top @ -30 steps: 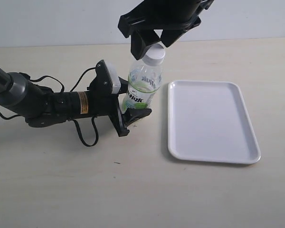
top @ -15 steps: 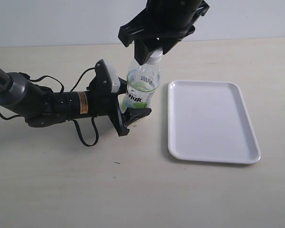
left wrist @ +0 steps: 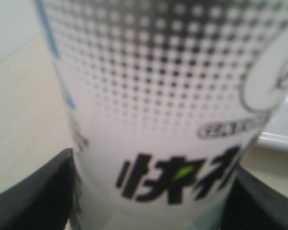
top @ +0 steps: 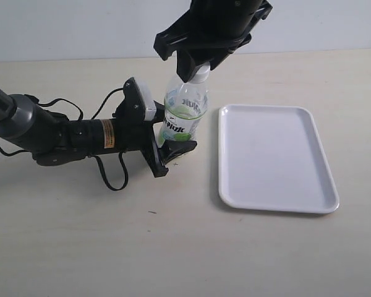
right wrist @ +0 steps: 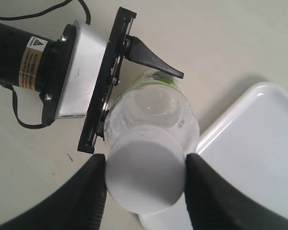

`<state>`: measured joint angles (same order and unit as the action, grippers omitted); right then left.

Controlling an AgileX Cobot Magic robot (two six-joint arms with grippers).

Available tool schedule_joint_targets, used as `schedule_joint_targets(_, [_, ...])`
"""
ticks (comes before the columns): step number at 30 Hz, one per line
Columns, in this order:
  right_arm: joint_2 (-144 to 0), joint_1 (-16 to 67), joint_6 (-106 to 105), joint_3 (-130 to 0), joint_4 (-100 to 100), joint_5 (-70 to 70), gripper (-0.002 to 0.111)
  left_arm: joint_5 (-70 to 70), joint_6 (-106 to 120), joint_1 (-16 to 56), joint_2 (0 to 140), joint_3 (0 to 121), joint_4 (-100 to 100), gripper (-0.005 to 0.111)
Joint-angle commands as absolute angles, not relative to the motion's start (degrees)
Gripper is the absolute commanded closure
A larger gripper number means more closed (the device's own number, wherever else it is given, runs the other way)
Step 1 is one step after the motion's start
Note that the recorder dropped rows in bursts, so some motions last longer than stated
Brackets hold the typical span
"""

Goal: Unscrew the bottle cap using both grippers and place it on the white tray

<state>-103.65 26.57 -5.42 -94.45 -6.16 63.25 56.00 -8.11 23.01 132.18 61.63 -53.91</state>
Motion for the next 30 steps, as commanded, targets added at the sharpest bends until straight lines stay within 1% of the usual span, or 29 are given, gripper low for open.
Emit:
schedule_joint_targets(1, [-103.30, 26.63, -6.00, -94.85, -5.99, 61.96, 0.108, 53.73, -8.12, 23.36, 132.12, 61.27, -54.67, 0.107])
schedule_joint_targets(5, [-103.30, 26.63, -6.61, -94.85, -4.83, 61.96, 0.108, 53.73, -8.12, 23.36, 132.12, 61.27, -54.67, 0.107])
schedule_joint_targets(8, [-103.30, 26.63, -11.44, -94.85, -4.02, 61.96, 0.108, 53.73, -8.12, 23.36, 132.12, 61.27, -54.67, 0.107])
schedule_joint_targets(18, [-103.30, 26.63, -46.72, -94.85, -4.25, 59.95, 0.108, 54.31, -9.22, 23.36, 132.12, 61.27, -54.67, 0.107])
schedule_joint_targets(30, [-103.30, 26.63, -80.24, -94.85, -4.33, 59.81, 0.108, 54.54, -9.32, 23.36, 132.12, 61.27, -54.79, 0.107])
